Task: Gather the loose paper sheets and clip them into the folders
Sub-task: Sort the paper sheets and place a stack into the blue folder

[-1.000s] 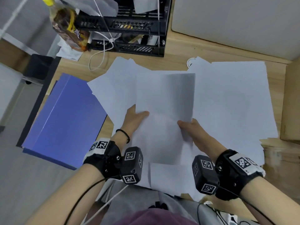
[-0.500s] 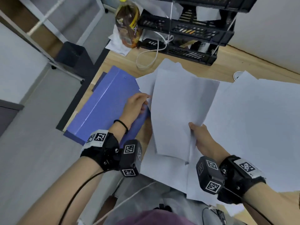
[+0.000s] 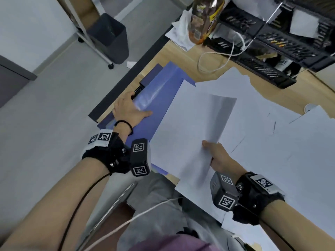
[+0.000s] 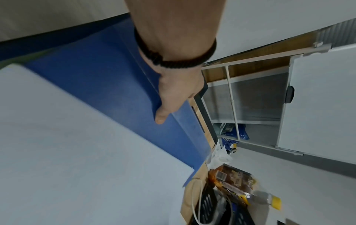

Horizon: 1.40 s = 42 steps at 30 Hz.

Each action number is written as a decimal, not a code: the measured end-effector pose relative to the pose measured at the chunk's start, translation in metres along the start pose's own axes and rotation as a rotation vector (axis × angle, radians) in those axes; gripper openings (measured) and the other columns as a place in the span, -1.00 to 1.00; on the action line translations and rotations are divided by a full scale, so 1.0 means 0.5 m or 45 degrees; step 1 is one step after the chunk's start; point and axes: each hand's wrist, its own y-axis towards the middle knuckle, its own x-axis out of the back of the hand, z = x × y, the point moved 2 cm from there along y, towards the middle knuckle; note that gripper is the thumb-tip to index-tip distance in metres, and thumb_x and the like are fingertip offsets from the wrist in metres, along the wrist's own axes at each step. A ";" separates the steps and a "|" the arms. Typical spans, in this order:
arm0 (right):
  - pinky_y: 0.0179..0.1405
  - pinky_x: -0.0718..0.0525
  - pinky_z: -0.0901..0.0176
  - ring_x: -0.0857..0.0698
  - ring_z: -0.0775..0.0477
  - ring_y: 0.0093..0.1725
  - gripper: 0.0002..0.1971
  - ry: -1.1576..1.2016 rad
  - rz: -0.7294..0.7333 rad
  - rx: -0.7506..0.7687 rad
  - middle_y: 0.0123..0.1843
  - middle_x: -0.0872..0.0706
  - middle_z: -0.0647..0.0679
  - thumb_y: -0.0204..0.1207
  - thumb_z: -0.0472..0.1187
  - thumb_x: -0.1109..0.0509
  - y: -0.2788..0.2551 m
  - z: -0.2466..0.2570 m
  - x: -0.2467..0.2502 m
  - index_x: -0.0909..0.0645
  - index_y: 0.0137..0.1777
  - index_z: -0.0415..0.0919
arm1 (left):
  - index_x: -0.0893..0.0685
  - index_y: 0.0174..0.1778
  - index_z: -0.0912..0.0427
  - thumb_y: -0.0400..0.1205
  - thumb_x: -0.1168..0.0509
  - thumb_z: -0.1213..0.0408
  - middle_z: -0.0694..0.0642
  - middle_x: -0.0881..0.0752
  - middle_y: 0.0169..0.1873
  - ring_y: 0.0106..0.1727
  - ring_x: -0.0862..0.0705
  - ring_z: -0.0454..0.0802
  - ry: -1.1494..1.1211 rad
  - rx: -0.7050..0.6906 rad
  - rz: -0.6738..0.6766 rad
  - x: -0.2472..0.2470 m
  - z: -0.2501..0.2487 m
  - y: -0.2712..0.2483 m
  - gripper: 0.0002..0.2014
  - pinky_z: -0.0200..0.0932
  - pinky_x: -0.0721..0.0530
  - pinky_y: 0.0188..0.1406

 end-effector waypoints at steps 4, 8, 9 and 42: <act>0.05 -0.74 -0.15 -0.74 -0.29 -0.04 -0.71 -0.002 -0.007 0.020 0.03 -0.77 -0.29 0.67 -0.38 -0.23 0.013 0.006 -0.006 -0.53 0.34 -0.47 | -0.55 -0.07 0.14 0.30 -0.53 -0.14 0.04 -0.63 -0.22 -0.22 -0.59 0.03 -0.152 0.029 0.000 0.026 -0.021 -0.029 -0.49 -0.07 -0.57 -0.19; -0.21 -0.74 0.00 -0.78 -0.12 -0.19 -0.81 0.087 0.101 0.040 -0.19 -0.81 -0.10 0.71 -0.34 -0.22 -0.001 0.009 0.000 -0.58 0.23 -0.36 | -0.50 -0.21 0.14 0.56 -0.36 -0.08 0.01 -0.50 -0.37 -0.37 -0.46 -0.07 -0.269 -0.014 0.072 0.049 -0.025 -0.056 -0.65 -0.18 -0.43 -0.32; -0.20 -0.70 0.00 -0.75 -0.14 -0.15 -0.80 0.109 0.103 0.042 -0.16 -0.80 -0.10 0.71 -0.34 -0.22 -0.007 0.008 0.003 -0.58 0.25 -0.34 | -0.48 -0.27 0.13 0.57 -0.35 -0.06 -0.01 -0.46 -0.41 -0.39 -0.44 -0.08 -0.312 -0.015 0.072 0.047 -0.027 -0.066 -0.66 -0.19 -0.41 -0.35; 0.22 -0.68 -0.04 -0.73 -0.22 0.28 -0.65 0.795 -0.193 0.469 0.33 -0.72 -0.22 0.68 -0.31 -0.24 -0.259 -0.077 0.517 -0.53 0.44 -0.35 | -0.61 0.17 0.09 0.73 -0.16 0.30 0.05 -0.73 0.01 -0.08 -0.71 -0.06 -0.534 -0.256 0.635 -0.301 -0.339 -0.360 -0.83 -0.13 -0.63 -0.06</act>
